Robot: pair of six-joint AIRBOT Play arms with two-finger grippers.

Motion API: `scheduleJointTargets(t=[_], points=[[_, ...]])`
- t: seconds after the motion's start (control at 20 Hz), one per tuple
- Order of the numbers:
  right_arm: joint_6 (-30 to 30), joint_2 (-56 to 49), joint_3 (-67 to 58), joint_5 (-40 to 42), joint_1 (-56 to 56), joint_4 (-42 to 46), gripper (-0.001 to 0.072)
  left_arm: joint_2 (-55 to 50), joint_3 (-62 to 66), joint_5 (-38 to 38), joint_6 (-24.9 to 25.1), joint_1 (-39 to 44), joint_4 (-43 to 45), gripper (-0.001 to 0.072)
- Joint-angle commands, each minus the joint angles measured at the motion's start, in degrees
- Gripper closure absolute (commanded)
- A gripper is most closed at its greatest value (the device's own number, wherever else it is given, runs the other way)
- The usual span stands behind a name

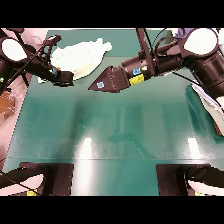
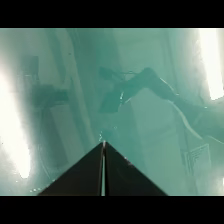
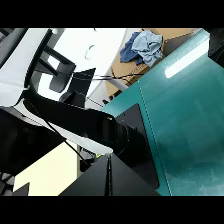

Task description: Fold the shirts.

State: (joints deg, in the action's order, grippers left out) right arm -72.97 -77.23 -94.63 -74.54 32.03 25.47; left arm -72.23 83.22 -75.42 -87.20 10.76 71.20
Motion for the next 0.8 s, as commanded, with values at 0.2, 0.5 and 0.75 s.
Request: scheduleJointTargets(t=[0.2, 0.5, 0.75], points=[[0.0, 0.0, 0.0, 0.0, 0.0, 0.0, 0.0695, 0.0, 0.0, 0.0, 0.0, 0.0, 0.0, 0.0683], [0.0, 0.0, 0.0, 0.0, 0.0, 0.0, 0.0695, 0.0, 0.0, 0.0, 0.0, 0.0, 0.0, 0.0684], [0.0, 0.0, 0.0, 0.0, 0.0, 0.0, 0.0694, 0.0, 0.0, 5.7, 0.0, 0.0, -0.2, 0.0683]])
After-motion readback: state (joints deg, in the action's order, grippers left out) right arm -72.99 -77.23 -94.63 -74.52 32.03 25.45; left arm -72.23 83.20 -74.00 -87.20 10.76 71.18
